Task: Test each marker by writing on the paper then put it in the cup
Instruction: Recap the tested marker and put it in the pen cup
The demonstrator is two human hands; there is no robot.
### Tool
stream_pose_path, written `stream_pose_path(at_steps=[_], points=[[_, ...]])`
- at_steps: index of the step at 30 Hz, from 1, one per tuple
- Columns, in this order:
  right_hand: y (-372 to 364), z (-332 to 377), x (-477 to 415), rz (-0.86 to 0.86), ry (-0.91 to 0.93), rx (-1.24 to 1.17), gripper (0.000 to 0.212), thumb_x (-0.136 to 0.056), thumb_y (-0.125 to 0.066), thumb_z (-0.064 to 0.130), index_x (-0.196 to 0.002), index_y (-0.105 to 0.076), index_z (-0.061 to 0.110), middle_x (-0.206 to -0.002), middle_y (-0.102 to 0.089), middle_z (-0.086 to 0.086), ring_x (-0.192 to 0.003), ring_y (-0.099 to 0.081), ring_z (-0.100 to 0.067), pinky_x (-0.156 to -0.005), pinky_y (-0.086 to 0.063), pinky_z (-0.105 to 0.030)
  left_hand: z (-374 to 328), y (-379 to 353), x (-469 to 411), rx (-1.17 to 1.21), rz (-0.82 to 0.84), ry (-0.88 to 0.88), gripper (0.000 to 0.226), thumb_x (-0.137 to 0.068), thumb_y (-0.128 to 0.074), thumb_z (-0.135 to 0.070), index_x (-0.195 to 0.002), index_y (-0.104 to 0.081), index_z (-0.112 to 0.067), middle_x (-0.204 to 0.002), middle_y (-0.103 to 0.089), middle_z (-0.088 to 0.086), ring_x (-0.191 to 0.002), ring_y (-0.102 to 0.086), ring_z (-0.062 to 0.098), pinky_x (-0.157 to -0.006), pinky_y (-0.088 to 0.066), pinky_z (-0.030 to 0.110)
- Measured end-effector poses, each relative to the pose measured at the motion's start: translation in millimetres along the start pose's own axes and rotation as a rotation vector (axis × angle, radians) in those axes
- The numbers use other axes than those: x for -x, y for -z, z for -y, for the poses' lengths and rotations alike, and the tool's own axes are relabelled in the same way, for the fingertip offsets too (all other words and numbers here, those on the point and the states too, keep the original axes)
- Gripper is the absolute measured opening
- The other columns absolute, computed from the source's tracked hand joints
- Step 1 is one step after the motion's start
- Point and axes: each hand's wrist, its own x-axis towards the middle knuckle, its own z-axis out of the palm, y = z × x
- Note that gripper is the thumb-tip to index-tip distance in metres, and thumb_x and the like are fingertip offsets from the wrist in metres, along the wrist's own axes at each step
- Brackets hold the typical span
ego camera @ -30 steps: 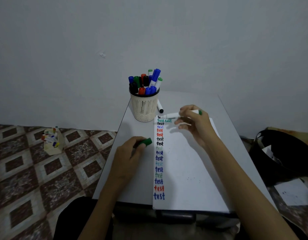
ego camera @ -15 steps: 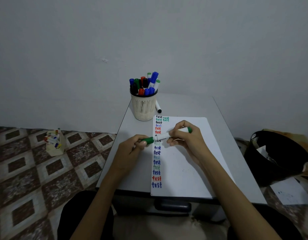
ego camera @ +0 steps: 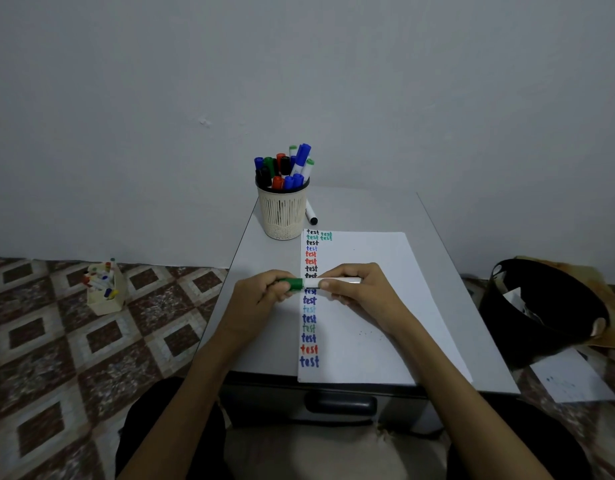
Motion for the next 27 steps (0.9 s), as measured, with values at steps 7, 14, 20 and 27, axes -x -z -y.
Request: stream_pose_path(at_steps=[7, 14, 20, 27], points=[[2.9, -3.2, 2.2, 0.004, 0.020, 0.034, 0.007, -0.084, -0.068, 0.003, -0.084, -0.071, -0.003, -0.057, -0.064, 0.007, -0.050, -0.045, -0.005, -0.048, -0.035, -0.016, -4.4, -1.7, 2.0, -0.081, 0.006, -0.073, 0.041, -0.086, -0.041, -0.035, -0.099, -0.068, -0.007, -0.081, -0.060, -0.017, -0.077, -0.057, -0.008, -0.069, -0.039, 0.003], [-0.1, -9.8, -1.4, -0.125, 0.190, 0.163, 0.018, -0.077, -0.077, 0.010, -0.094, -0.077, 0.005, -0.087, -0.070, -0.011, -0.079, -0.064, -0.018, -0.070, -0.051, -0.025, -5.0, -5.2, -1.3, -0.080, -0.051, -0.003, 0.027, -0.087, -0.045, -0.018, -0.100, -0.066, -0.006, -0.087, -0.063, -0.003, -0.080, -0.056, -0.010, -0.069, -0.038, 0.002], [0.7, -4.4, -8.9, -0.060, 0.394, 0.827, 0.027, -0.075, -0.077, 0.035, -0.100, -0.075, 0.024, -0.078, -0.062, 0.007, -0.074, -0.051, -0.009, -0.064, -0.040, -0.033, -4.7, -6.2, -0.2, -0.069, -0.086, 0.000, 0.023, -0.088, -0.045, -0.018, -0.099, -0.064, -0.012, -0.092, -0.064, -0.003, -0.085, -0.056, -0.004, -0.073, -0.038, 0.005], [5.1, 45.0, -51.4, -0.104, 0.433, 1.038, 0.020, -0.087, -0.066, 0.023, -0.106, -0.065, 0.015, -0.090, -0.062, 0.002, -0.077, -0.055, -0.011, -0.073, -0.052, -0.034, 11.8, -10.6, -1.5, -0.268, -0.117, 0.148, 0.047, -0.088, -0.040, -0.031, -0.131, -0.048, -0.012, -0.118, -0.060, 0.004, -0.109, -0.053, 0.018, -0.098, -0.039, 0.037]])
